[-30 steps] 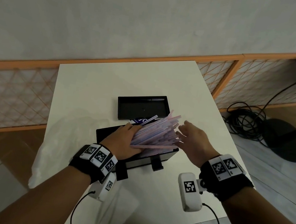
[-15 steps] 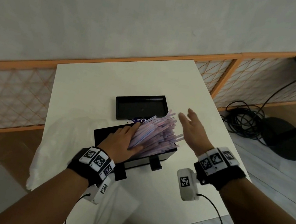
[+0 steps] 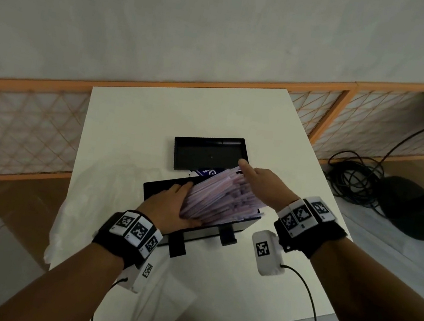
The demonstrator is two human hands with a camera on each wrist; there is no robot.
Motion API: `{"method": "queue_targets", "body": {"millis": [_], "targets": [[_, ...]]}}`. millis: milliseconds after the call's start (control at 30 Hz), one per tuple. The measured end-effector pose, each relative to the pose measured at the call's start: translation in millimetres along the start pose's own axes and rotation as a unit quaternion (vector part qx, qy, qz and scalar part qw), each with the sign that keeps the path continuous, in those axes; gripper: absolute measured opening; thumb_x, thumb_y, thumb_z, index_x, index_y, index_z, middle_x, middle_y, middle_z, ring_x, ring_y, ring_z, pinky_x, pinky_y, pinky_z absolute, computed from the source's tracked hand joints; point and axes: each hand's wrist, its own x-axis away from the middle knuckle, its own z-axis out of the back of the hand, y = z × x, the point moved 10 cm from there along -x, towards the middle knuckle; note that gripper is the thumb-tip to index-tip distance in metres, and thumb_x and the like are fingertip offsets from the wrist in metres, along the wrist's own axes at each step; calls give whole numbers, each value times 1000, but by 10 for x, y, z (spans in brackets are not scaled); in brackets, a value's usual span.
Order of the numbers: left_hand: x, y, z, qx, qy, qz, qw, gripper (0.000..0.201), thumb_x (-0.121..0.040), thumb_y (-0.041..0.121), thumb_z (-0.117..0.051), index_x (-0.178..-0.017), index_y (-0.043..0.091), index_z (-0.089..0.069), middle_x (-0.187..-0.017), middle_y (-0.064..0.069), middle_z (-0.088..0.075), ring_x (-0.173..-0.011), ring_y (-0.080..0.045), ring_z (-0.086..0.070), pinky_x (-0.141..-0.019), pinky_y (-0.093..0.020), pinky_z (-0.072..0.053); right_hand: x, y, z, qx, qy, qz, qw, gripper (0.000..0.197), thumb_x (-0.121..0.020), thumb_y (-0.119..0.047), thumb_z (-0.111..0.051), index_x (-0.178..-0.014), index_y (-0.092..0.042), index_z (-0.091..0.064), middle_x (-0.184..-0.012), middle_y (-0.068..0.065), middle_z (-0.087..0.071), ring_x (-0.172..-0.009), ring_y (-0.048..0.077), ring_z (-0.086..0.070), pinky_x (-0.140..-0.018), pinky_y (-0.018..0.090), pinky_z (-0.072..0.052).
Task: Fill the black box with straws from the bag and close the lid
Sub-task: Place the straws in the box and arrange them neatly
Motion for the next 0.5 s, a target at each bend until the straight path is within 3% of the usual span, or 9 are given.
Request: {"method": "queue_targets", "body": {"millis": [100, 167, 233, 300, 367, 500], "targets": [[-24, 4, -35, 7, -4, -7, 1000, 106, -62, 69, -67, -146, 27, -16, -140, -7, -41, -121, -28, -49, -100, -45, -45, 50, -12, -33, -39, -25, -20, 999, 64, -87, -67, -35, -54, -12, -38, -55, 1, -39, -53, 16, -40, -58, 26, -32], [-46, 14, -50, 6, -1, -1, 1000, 105, -61, 65, -70, -144, 26, -19, -139, -7, -42, -122, -29, -48, -101, -45, -44, 91, -68, -94, -34, -39, -6, 999, 60, -84, -65, -45, -53, -14, -45, -51, -5, -43, -49, 8, -42, -54, 23, -31], [-66, 29, -54, 5, 0, 8, 1000, 100, -63, 54, -74, -143, 22, -23, -137, -9, -43, -122, -29, -46, -102, -44, -42, 113, -132, -131, -44, -40, 5, 998, 59, -84, -60, -52, -49, -15, -35, -46, -6, -35, -41, 5, -35, -51, 22, -28], [-78, 51, -49, 9, 0, 11, 1000, 93, -65, 45, -75, -140, 20, -27, -133, -10, -44, -119, -28, -49, -101, -41, -43, 85, -181, -152, -37, -37, 0, 999, 61, -85, -57, -53, -49, -15, -28, -49, -2, -32, -43, 9, -33, -50, 22, -28], [-79, 69, -42, 8, -1, 13, 1000, 86, -66, 43, -76, -136, 19, -31, -130, -9, -45, -115, -26, -52, -97, -38, -46, 21, -162, -197, -43, -38, -24, 998, 56, -88, -54, -52, -52, -15, -33, -54, 0, -37, -48, 11, -37, -50, 22, -31], [-87, 105, -24, 3, 0, 12, 1000, 80, -66, 44, -75, -131, 21, -33, -127, -8, -50, -111, -27, -55, -92, -39, -49, -48, -23, -266, -59, -17, -74, 995, 34, -94, -35, -44, -65, -18, -47, -73, 4, -52, -64, 18, -48, -63, 27, -44]]}}
